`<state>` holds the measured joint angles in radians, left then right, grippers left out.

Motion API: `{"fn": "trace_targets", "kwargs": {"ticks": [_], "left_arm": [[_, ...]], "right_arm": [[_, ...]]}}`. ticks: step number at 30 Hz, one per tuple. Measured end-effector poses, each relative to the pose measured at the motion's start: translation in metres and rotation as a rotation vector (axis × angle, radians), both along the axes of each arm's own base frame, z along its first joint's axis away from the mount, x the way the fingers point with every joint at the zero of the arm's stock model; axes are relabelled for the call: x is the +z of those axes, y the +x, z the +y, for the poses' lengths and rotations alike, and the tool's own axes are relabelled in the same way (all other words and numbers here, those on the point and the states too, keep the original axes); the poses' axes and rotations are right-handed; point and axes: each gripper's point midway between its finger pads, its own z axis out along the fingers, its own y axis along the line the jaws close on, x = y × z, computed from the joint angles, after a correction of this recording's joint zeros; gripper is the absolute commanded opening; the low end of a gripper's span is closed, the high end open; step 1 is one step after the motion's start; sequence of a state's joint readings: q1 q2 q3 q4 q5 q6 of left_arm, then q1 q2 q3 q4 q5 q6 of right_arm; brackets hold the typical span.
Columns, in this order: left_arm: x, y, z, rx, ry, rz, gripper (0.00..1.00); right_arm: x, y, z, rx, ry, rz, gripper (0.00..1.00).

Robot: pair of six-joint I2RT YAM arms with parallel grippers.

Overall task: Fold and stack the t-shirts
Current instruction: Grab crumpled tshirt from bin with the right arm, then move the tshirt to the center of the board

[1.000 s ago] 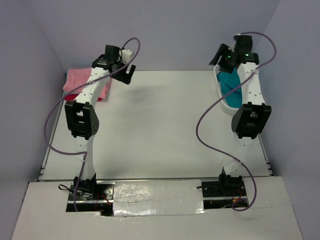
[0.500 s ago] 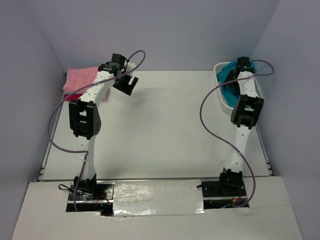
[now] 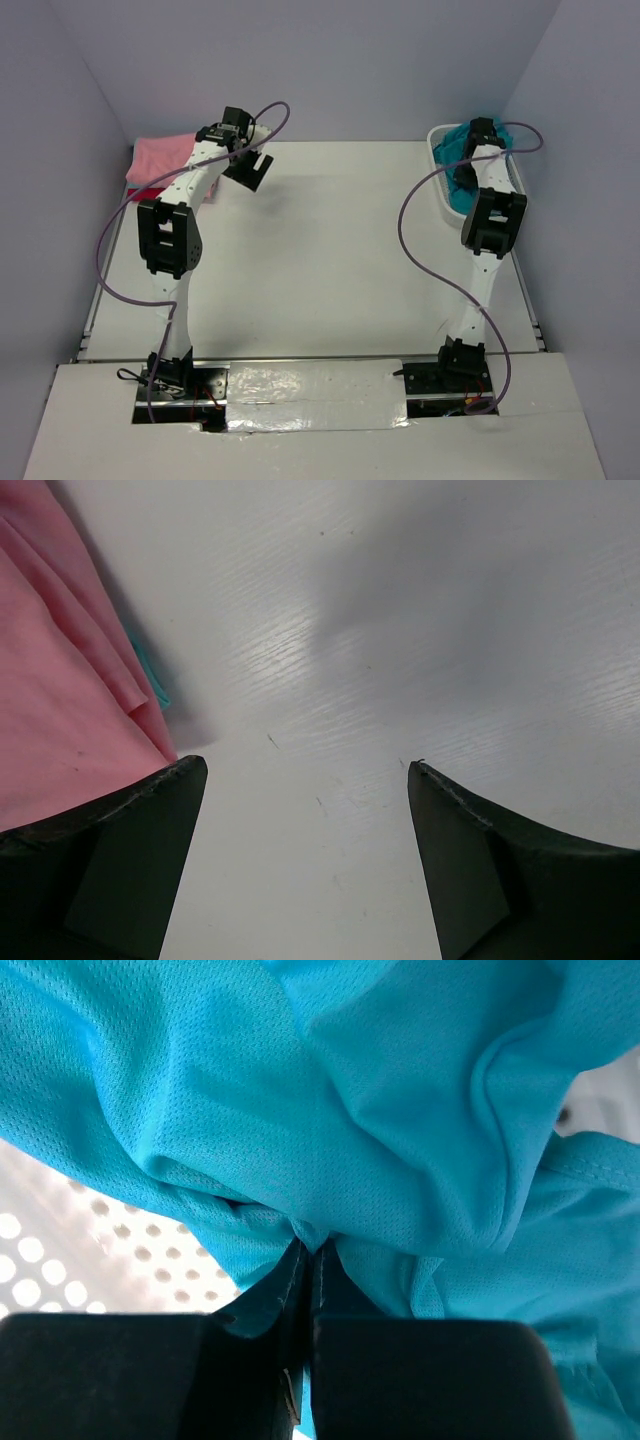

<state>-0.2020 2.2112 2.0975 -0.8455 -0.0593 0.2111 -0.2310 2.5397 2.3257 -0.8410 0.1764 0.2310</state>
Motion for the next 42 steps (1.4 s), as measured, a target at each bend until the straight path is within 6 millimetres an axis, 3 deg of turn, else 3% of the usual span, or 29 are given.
{"fn": "trace_targets", "kwargs": {"ticks": [4,7,10,12,15,18,21,25,29,32,34,35,37,38,39,40,42], "left_arm": [[0.003,0.001,0.003,0.009,0.016,-0.007,0.94],[0.002,0.0,0.004,0.01,0.021,-0.004,0.94],[0.005,-0.002,0.005,0.01,0.021,-0.002,0.94],[0.01,-0.003,0.005,0.009,0.02,-0.008,0.94],[0.029,-0.006,0.006,0.01,0.014,-0.042,0.94],[0.057,-0.017,0.008,0.011,0.003,-0.091,0.95],[0.088,-0.029,0.01,0.012,-0.01,-0.147,0.95],[0.123,-0.049,0.018,0.024,-0.03,-0.215,0.96],[0.145,-0.068,0.034,0.055,-0.043,-0.257,0.97],[0.158,-0.078,0.054,0.103,-0.051,-0.289,0.98],[0.163,-0.083,0.065,0.135,-0.059,-0.304,0.98],[0.166,-0.085,0.073,0.154,-0.06,-0.31,0.97],[0.168,-0.087,0.083,0.179,-0.057,-0.316,0.97],[0.168,-0.088,0.087,0.188,-0.055,-0.317,0.97],[0.168,-0.088,0.09,0.196,-0.052,-0.316,0.97],[0.167,-0.088,0.091,0.198,-0.051,-0.313,0.96],[0.162,-0.089,0.09,0.194,-0.052,-0.302,0.96]], "right_arm": [[0.018,-0.012,0.006,0.014,-0.007,0.01,0.0],[0.064,-0.009,0.007,0.017,-0.032,-0.069,0.0],[0.145,-0.01,0.007,0.013,-0.079,-0.214,0.0],[0.211,-0.015,0.01,0.015,-0.117,-0.344,0.0],[0.321,-0.039,0.026,0.032,-0.184,-0.573,0.0],[0.425,-0.084,0.063,0.092,-0.239,-0.807,0.0],[0.512,-0.148,0.113,0.2,-0.247,-1.039,0.0],[0.591,-0.242,0.174,0.397,-0.189,-1.317,0.0],[0.639,-0.319,0.225,0.642,-0.037,-1.55,0.0],[0.647,-0.344,0.257,0.784,0.113,-1.627,0.0],[0.627,-0.337,0.284,0.874,0.232,-1.587,0.0],[0.609,-0.327,0.301,0.913,0.302,-1.54,0.06],[0.553,-0.294,0.339,0.968,0.44,-1.372,0.21],[0.517,-0.272,0.359,0.978,0.505,-1.259,0.44],[0.474,-0.247,0.38,0.981,0.561,-1.128,0.53],[0.437,-0.225,0.395,0.971,0.595,-1.013,0.72],[0.353,-0.177,0.42,0.929,0.625,-0.772,0.83]]}}
